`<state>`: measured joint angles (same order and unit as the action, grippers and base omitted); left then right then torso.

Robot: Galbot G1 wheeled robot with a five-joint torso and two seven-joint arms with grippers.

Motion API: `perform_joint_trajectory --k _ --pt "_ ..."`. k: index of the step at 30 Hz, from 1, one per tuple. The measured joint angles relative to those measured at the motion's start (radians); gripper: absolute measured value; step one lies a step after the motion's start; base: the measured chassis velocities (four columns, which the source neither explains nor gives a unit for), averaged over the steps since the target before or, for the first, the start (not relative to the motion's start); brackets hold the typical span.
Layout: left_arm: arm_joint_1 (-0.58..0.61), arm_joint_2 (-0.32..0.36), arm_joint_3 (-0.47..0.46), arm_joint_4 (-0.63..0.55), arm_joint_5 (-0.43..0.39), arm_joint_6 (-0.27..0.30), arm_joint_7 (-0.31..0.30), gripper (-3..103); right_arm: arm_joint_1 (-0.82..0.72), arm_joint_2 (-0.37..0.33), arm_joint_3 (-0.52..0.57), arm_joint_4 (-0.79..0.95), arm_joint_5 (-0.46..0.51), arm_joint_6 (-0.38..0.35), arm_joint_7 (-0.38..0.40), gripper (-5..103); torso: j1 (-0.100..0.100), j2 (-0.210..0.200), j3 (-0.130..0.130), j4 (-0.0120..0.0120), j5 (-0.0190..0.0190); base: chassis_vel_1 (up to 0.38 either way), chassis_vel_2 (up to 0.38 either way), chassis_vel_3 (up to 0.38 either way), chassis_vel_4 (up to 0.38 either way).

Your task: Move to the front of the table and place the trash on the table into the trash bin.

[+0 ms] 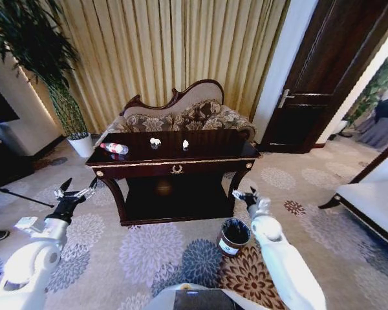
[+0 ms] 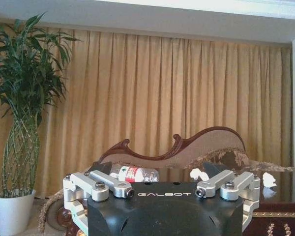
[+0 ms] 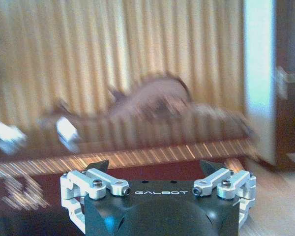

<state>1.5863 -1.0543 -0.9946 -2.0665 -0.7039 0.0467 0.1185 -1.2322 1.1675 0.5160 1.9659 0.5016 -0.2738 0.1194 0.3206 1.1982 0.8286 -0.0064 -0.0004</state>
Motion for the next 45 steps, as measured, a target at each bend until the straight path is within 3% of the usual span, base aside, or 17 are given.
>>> perform_joint_trajectory --k 2,8,26,45 --pt "0.0 0.0 -0.002 -0.009 -0.003 0.001 -0.008 100 -0.016 -0.028 0.0 0.116 0.037 -0.022 0.0 100 0.0 0.0 0.0 -0.0002 0.0003 0.0 0.0 0.0 0.0" --pt "0.003 0.002 -0.018 -0.034 -0.009 0.004 -0.014 100 -0.028 -0.054 0.013 0.189 0.055 -0.026 0.0 100 0.0 0.0 0.0 -0.0001 0.0005 0.0 0.0 0.0 0.0" --pt "0.004 0.01 -0.027 -0.045 -0.014 0.027 -0.022 100 -0.039 -0.05 -0.003 0.151 0.04 -0.01 -0.001 100 0.0 0.0 0.0 0.0 0.0004 -0.021 0.023 0.023 -0.022" --pt "0.002 0.008 -0.017 -0.038 -0.01 0.027 -0.019 100 -0.043 -0.041 -0.02 0.138 0.013 -0.008 -0.001 100 0.0 0.0 0.0 -0.0001 0.0004 -0.163 0.155 0.159 -0.16"
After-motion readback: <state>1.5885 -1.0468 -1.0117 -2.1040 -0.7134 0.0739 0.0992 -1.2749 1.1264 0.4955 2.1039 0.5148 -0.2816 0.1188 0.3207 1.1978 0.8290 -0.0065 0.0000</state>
